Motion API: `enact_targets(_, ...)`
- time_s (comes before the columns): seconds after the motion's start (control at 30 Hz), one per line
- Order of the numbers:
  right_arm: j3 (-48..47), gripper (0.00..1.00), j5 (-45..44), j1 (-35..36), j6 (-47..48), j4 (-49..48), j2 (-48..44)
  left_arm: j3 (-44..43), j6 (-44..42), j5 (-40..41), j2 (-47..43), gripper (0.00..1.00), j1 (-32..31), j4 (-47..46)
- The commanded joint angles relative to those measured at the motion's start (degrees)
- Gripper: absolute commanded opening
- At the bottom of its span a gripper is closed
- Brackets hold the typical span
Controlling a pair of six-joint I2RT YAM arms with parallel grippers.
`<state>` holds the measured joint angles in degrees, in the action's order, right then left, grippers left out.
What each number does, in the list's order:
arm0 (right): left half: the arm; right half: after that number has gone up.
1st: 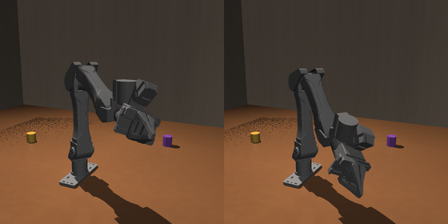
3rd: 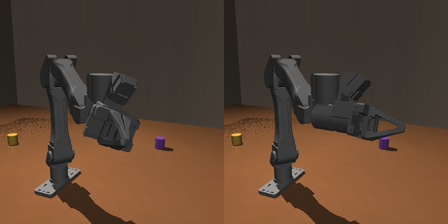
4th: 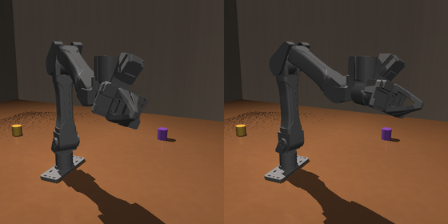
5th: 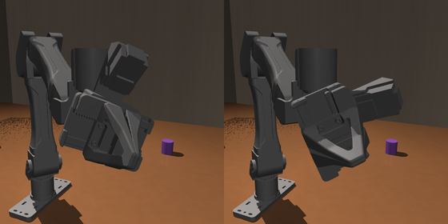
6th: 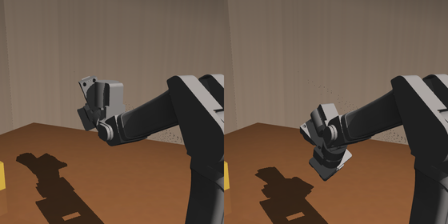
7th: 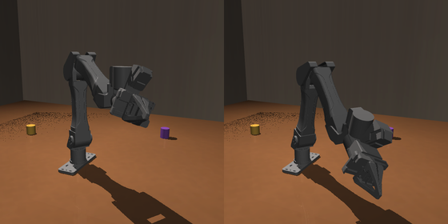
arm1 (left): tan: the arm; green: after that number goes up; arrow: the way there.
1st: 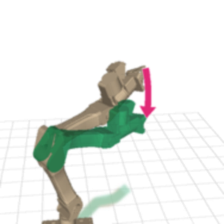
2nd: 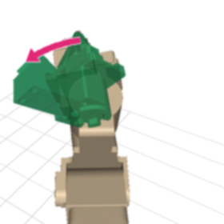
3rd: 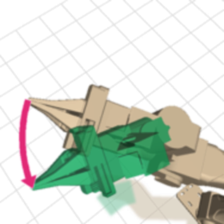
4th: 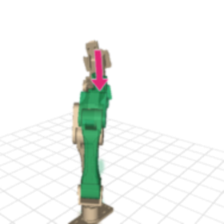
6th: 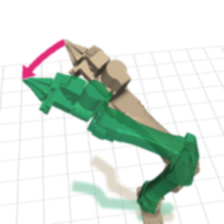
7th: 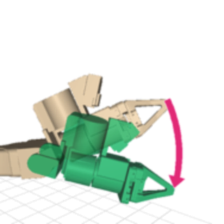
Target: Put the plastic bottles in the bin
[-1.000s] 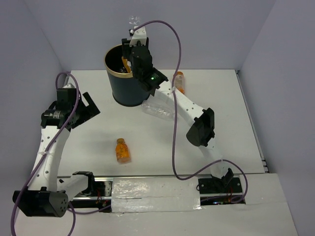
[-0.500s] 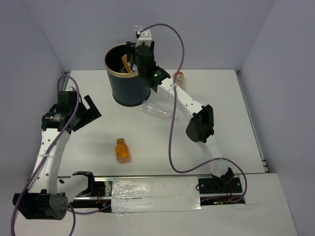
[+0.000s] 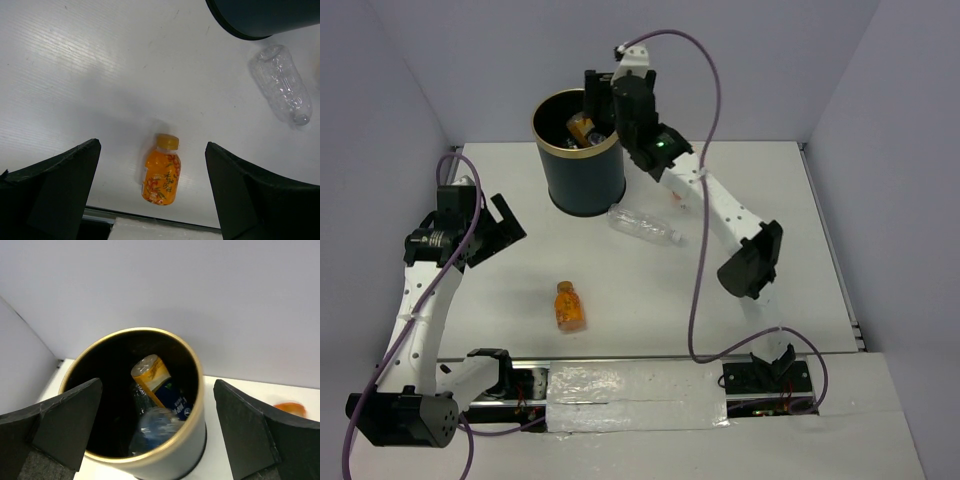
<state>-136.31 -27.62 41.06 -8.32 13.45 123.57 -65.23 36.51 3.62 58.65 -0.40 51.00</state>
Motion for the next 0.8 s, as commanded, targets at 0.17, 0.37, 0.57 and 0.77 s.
enact_targets(0.17,13.78,1.0,14.84,-19.51,-21.03,20.97,-12.92,1.34,1.37,-0.81,-1.35,0.99,0.23,-3.1)
enact_targets(0.37,11.86,1.0,23.22,-26.11,-19.37,30.14,-3.71,-1.21,-1.62,0.69,1.11,0.99,0.23,-3.36)
enact_targets(0.57,9.57,1.0,22.88,-28.49,-19.63,30.59,5.44,-1.56,-2.15,0.07,1.11,0.99,0.14,-4.6)
enact_targets(0.77,10.19,1.0,20.5,-28.49,-19.02,29.0,11.94,-0.24,-1.88,0.95,1.9,0.99,0.14,-5.13)
